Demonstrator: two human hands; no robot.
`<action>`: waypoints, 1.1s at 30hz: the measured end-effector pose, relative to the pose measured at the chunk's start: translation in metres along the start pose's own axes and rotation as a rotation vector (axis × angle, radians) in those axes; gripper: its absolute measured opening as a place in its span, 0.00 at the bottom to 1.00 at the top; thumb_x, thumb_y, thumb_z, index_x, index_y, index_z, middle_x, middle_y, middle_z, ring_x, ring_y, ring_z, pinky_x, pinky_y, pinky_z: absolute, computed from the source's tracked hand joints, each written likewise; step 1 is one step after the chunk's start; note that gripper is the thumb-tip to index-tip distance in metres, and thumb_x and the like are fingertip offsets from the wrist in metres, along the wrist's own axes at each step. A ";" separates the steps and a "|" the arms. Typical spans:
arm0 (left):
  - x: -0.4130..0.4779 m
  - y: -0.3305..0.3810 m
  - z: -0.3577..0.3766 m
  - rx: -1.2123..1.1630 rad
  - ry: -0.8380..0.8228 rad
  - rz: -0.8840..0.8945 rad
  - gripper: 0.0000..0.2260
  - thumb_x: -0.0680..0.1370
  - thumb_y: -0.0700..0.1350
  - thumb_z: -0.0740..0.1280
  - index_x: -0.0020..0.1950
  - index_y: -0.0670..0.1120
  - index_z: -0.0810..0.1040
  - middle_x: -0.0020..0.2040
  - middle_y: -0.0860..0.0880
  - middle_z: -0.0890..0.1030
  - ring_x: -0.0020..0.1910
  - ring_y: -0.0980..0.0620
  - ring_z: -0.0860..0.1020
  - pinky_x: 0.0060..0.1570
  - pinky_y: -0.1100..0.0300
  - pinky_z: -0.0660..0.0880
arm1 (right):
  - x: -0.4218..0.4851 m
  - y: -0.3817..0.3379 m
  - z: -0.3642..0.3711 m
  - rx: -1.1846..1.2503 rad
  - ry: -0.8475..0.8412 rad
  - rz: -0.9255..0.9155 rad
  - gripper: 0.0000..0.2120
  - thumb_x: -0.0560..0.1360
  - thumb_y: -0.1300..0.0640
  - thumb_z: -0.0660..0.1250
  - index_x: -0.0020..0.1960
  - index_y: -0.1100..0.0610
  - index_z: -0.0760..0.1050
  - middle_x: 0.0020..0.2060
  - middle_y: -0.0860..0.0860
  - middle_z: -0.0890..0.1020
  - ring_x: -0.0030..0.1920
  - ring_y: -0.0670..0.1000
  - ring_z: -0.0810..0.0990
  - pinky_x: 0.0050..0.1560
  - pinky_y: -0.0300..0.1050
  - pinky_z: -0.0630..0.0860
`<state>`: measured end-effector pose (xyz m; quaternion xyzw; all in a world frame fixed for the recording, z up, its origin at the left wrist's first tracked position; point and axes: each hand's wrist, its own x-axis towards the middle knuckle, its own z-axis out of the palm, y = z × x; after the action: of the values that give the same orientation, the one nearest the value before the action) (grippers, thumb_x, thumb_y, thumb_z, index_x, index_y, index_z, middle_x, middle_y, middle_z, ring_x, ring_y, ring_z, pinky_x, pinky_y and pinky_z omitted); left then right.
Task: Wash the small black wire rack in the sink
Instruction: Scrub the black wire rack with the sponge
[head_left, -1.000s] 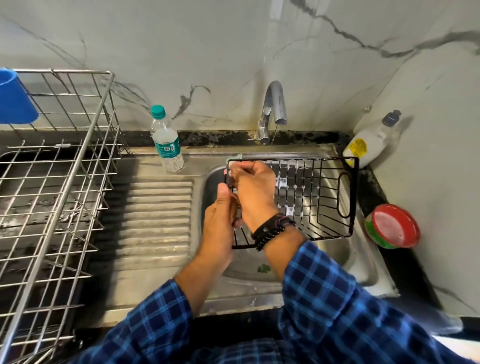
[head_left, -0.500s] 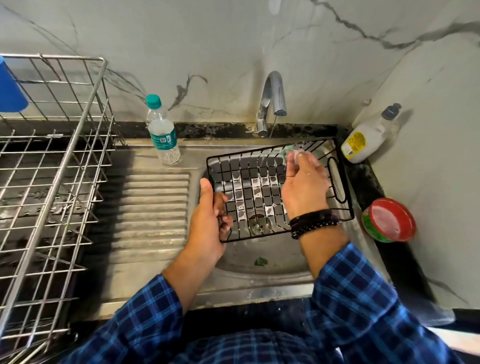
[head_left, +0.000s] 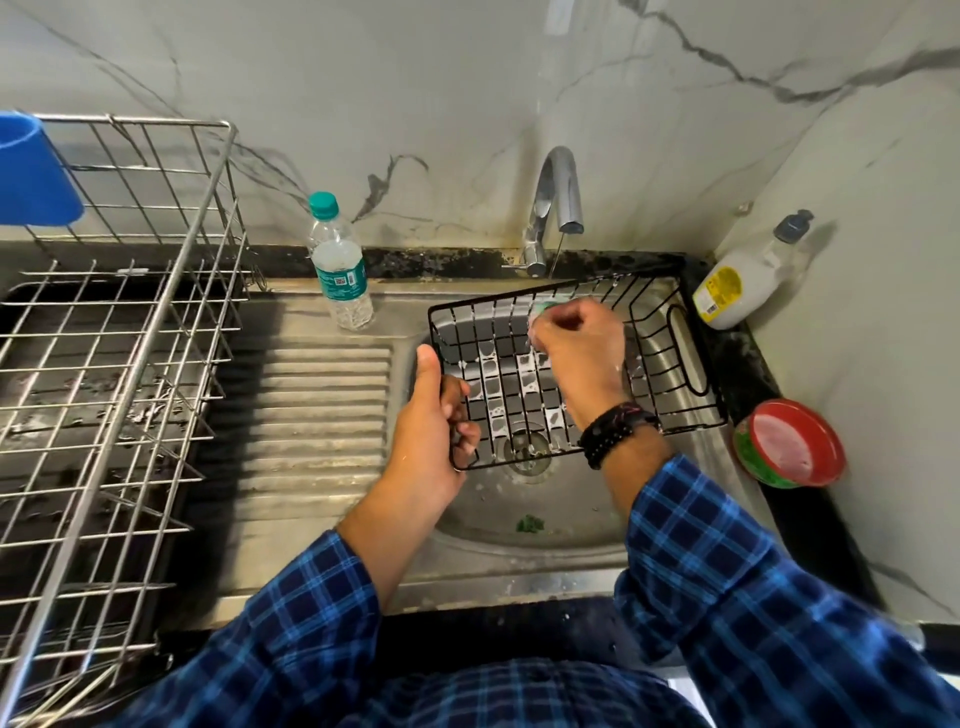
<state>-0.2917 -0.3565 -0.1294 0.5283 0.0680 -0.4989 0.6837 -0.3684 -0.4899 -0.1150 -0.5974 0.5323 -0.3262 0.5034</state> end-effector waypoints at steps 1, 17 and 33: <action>0.001 0.002 0.001 0.014 0.011 -0.019 0.30 0.77 0.69 0.61 0.25 0.49 0.64 0.33 0.57 0.78 0.25 0.58 0.64 0.29 0.63 0.60 | -0.001 0.002 0.000 -0.108 -0.055 -0.057 0.07 0.72 0.63 0.74 0.45 0.54 0.78 0.46 0.47 0.82 0.47 0.46 0.82 0.48 0.40 0.81; 0.012 0.016 0.014 0.180 0.154 -0.118 0.26 0.77 0.69 0.63 0.32 0.48 0.73 0.51 0.50 0.79 0.27 0.56 0.66 0.23 0.64 0.64 | 0.031 0.011 -0.028 -0.480 0.135 -0.084 0.05 0.72 0.63 0.73 0.39 0.56 0.80 0.38 0.49 0.83 0.41 0.48 0.82 0.40 0.37 0.77; -0.019 0.043 0.013 0.353 0.009 0.307 0.19 0.82 0.62 0.58 0.57 0.50 0.80 0.71 0.51 0.77 0.56 0.64 0.76 0.74 0.43 0.65 | 0.024 0.003 -0.058 -1.888 -0.436 -0.778 0.09 0.78 0.66 0.63 0.53 0.59 0.81 0.50 0.54 0.82 0.52 0.57 0.82 0.47 0.50 0.78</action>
<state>-0.2740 -0.3578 -0.0840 0.6460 -0.0983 -0.3907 0.6484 -0.4180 -0.5278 -0.1055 -0.9241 0.2393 0.1979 -0.2230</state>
